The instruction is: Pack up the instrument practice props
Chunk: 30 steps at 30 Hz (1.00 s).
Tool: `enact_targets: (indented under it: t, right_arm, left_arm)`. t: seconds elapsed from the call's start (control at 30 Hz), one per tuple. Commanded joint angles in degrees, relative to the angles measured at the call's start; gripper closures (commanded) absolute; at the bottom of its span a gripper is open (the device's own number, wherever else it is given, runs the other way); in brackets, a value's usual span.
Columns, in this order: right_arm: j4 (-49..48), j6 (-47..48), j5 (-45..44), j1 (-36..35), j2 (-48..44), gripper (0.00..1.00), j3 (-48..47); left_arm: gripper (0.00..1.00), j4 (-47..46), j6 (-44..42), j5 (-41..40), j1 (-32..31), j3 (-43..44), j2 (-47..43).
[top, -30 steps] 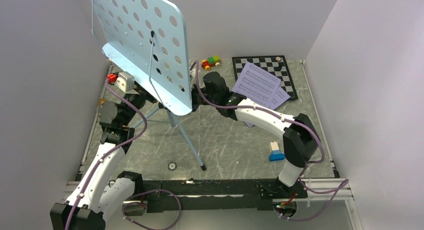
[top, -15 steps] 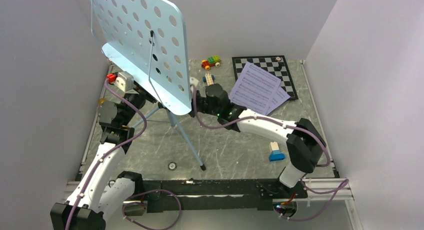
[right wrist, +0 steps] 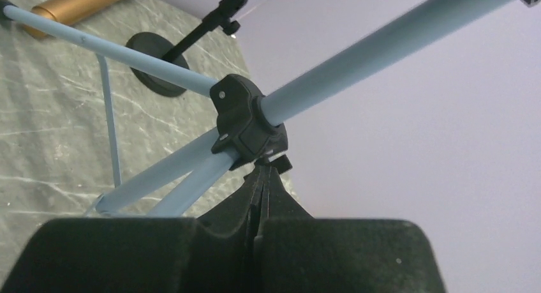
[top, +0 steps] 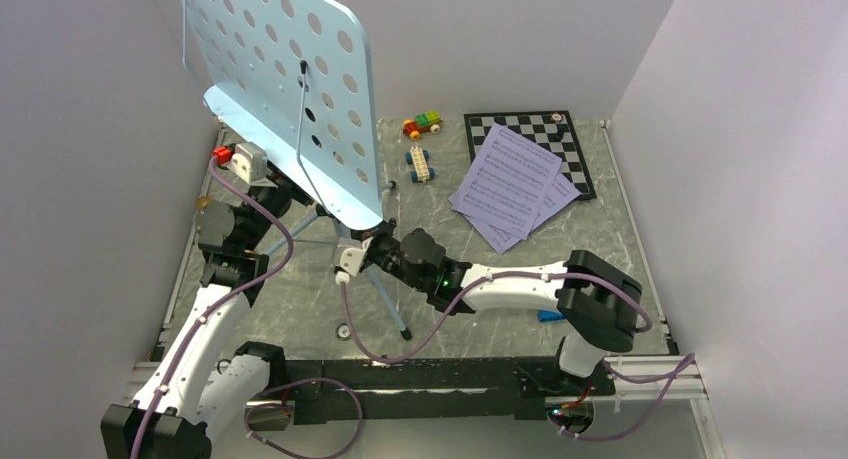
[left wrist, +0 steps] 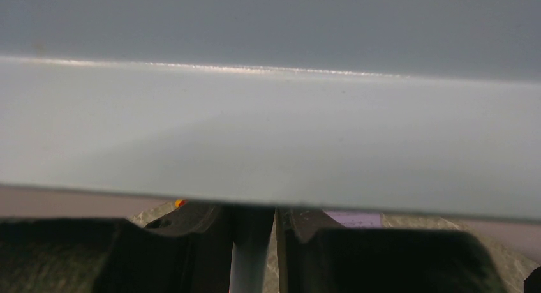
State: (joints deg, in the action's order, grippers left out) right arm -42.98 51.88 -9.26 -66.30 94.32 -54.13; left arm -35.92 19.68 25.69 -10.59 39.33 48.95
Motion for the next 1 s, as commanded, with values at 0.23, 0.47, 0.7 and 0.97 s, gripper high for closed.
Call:
enact_targets:
  t: [0.23,0.47,0.7,0.97]
  right_arm:
    - [15.86,-39.08,1.02,7.68,-9.03,0.37,-4.52]
    - [21.44,-58.78,25.85,18.91,-7.9,0.27,-9.22]
    - [22.65,-64.46,43.78,22.62,-1.17,0.26,-16.6]
    - [24.96,-65.01,46.45,22.47,2.71,0.23,-18.99]
  left_arm:
    - [1.0,5.56,4.6,3.2,-0.4,-1.14,0.1]
    - [1.0,5.14,5.19,3.72,-0.4,-1.54,-0.15]
    - [1.0,6.07,4.43,3.95,-0.4,-1.06,-0.39]
    - [1.0,5.3,5.16,4.42,-0.37,-1.25,0.32]
